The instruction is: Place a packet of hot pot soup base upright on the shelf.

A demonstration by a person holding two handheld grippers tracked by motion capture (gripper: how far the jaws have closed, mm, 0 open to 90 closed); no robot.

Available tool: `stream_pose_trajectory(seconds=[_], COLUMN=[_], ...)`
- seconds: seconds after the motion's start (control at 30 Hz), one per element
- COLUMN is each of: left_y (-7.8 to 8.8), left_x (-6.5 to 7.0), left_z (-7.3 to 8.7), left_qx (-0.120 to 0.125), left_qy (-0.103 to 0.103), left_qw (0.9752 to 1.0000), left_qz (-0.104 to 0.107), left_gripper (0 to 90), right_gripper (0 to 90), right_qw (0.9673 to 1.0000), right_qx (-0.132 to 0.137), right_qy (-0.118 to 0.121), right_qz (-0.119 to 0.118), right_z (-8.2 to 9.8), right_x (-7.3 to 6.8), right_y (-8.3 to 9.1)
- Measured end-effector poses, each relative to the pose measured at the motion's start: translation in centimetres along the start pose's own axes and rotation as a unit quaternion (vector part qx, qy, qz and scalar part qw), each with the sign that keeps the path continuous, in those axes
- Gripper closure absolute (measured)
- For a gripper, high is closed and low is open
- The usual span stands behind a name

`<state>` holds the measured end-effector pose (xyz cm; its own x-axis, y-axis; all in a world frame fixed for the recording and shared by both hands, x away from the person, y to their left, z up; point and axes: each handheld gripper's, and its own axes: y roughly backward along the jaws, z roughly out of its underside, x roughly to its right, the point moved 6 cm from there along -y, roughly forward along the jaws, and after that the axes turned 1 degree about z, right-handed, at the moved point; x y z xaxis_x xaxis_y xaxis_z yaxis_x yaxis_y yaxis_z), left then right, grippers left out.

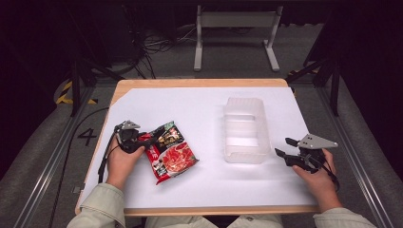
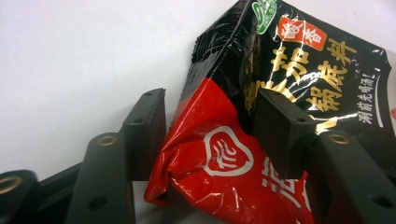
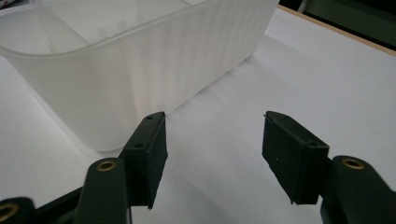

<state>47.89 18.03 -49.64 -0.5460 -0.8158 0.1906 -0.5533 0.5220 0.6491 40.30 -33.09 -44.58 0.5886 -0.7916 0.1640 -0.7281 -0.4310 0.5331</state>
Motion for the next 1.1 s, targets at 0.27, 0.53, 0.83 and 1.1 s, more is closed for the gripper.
stream_pose_trajectory(seconds=[0.27,0.53,0.83,1.1], left_y=[0.0,0.3,0.5,1.5], left_x=[-0.1,-0.2,0.1,0.7], left_z=[0.0,0.2,0.2,-0.3], left_qx=[0.002,0.005,0.015,0.012], left_qy=[0.007,0.022,0.001,-0.013], left_qw=[0.9999,0.9997,0.9999,0.9998], left_qz=[-0.015,-0.003,0.007,0.003], left_gripper=[59.0,73.3,84.6,87.7], right_gripper=[39.8,39.3,39.1,38.8], right_qw=[1.0,1.0,1.0,0.9999], right_qx=[0.003,0.007,0.007,0.009], right_qy=[-0.002,-0.005,-0.003,-0.002], right_qz=[0.002,0.003,0.004,0.006], right_z=[-0.1,-0.2,-0.2,-0.2], right_x=[0.1,0.1,0.2,0.2], right_y=[0.1,0.1,0.1,0.3])
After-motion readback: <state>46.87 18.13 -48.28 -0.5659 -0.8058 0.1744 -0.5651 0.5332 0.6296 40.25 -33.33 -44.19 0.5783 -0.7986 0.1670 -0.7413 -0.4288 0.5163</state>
